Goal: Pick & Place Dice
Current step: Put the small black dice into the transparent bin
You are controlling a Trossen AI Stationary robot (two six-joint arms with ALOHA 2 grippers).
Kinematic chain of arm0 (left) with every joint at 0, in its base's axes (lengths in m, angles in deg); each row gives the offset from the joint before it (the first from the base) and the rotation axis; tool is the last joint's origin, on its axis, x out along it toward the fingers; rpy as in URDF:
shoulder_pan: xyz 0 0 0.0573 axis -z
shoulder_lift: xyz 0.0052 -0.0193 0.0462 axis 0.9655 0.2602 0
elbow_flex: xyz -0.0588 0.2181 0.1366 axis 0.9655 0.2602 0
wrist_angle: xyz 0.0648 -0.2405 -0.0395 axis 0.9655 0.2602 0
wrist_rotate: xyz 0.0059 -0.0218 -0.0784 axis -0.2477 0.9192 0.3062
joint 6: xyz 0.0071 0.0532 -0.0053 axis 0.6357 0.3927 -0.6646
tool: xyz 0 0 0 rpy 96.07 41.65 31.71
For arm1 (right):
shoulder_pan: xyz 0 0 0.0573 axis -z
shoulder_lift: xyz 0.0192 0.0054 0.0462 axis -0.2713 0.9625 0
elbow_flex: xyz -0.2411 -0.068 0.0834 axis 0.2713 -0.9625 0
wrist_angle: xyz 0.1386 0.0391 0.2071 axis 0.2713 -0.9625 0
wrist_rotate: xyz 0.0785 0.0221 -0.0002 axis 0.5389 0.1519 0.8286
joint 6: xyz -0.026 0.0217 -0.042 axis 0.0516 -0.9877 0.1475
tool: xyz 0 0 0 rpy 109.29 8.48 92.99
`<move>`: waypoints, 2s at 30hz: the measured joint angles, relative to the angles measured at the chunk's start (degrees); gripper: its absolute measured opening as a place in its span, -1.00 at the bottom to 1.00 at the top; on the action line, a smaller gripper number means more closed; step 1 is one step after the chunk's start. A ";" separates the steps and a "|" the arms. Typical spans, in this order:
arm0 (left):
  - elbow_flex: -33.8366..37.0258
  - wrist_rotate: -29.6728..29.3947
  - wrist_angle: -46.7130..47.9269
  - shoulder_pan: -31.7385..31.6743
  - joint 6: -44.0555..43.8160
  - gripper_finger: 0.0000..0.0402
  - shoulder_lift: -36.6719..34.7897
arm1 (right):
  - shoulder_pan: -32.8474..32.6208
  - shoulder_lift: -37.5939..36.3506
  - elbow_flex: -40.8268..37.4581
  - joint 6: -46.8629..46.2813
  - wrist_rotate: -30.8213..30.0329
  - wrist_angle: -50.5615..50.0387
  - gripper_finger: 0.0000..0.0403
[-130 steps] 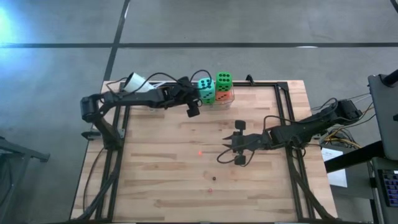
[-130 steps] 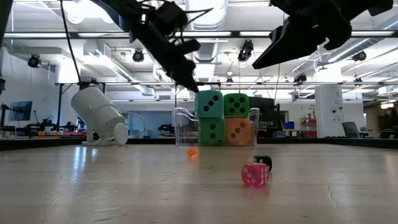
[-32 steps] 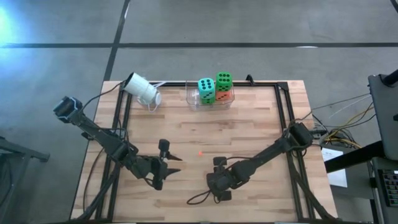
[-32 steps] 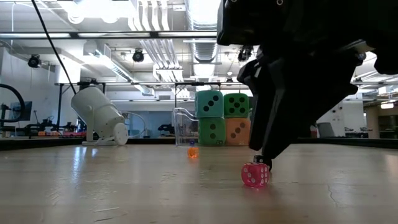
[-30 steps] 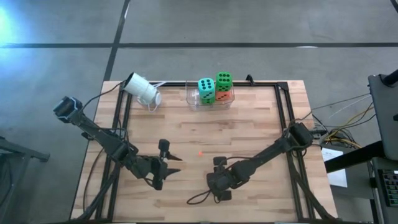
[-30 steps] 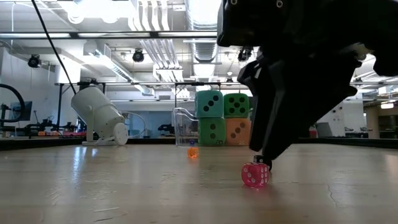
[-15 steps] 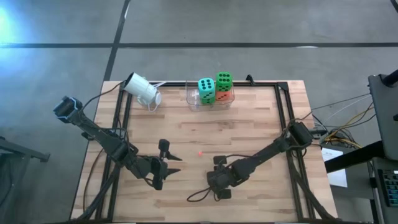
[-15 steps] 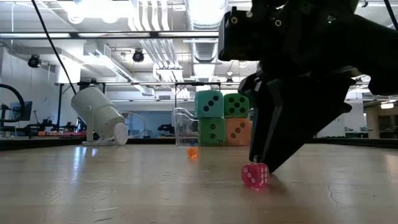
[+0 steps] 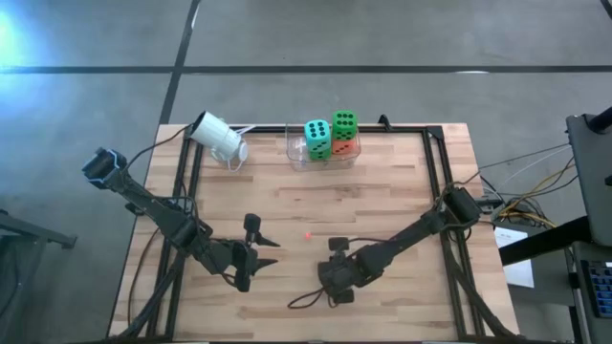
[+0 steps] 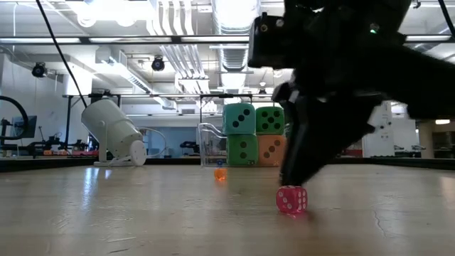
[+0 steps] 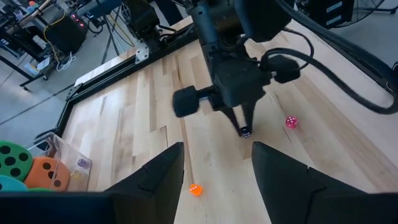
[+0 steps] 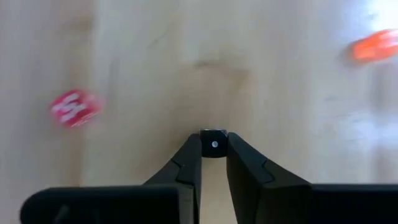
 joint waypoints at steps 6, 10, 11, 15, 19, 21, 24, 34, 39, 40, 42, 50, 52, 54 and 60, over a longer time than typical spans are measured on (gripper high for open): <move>0.02 0.00 -0.02 0.00 -0.02 -0.05 0.00 | 1.22 -4.55 0.07 -0.13 -8.42 -4.48 -0.80; 0.02 0.00 -0.01 0.00 -0.02 -0.04 0.00 | 3.44 -9.32 -0.32 -0.13 -14.15 -8.52 -0.80; 0.02 0.00 0.00 0.00 -0.01 -0.04 0.00 | 4.25 -10.72 -0.45 -0.03 -15.08 -8.78 -0.79; 0.02 0.00 0.00 0.00 -0.02 -0.05 0.00 | 8.71 -14.56 -1.47 2.81 -18.03 -9.05 -0.76; 0.02 0.01 -0.02 0.00 -0.02 -0.04 0.00 | 15.73 -17.68 -3.50 6.74 -18.48 -8.99 -0.75; 0.02 0.02 -0.01 0.00 -0.02 -0.04 0.00 | 20.13 -18.91 -4.66 8.59 -18.03 -9.08 -0.75; 0.02 0.02 -0.01 -0.01 -0.02 -0.03 0.02 | 27.22 -20.14 -5.33 10.78 -14.97 -8.89 -0.75; 0.02 0.02 -0.02 -0.17 0.00 -0.04 0.02 | 46.09 -18.84 -5.35 17.80 -2.93 -6.47 -0.74; 0.04 0.02 0.00 -0.20 0.00 -0.05 0.02 | 50.89 -18.67 -5.31 18.58 0.52 -4.74 -0.74; 0.04 0.02 0.00 -0.20 0.00 -0.05 0.02 | 51.54 -18.67 -5.31 18.77 0.94 -4.87 -0.74; 0.04 0.02 0.02 -0.20 0.00 -0.04 0.02 | 52.52 -18.67 -5.33 18.57 2.06 -4.84 -0.72; 0.21 0.02 0.06 -0.22 0.00 -0.05 0.02 | 53.24 -18.61 -5.31 16.79 4.20 -4.32 -0.48; 0.35 0.02 0.16 -0.22 0.02 -0.05 0.02 | 53.24 -18.61 -5.31 16.69 4.20 -4.38 -0.40; 0.35 0.03 0.21 -0.22 0.02 -0.04 0.02 | 53.24 -18.61 -5.31 16.15 4.38 -4.42 -0.34; 0.35 0.02 0.22 -0.22 0.00 -0.03 0.02 | 53.43 -19.04 -4.20 13.43 8.78 -8.65 -0.24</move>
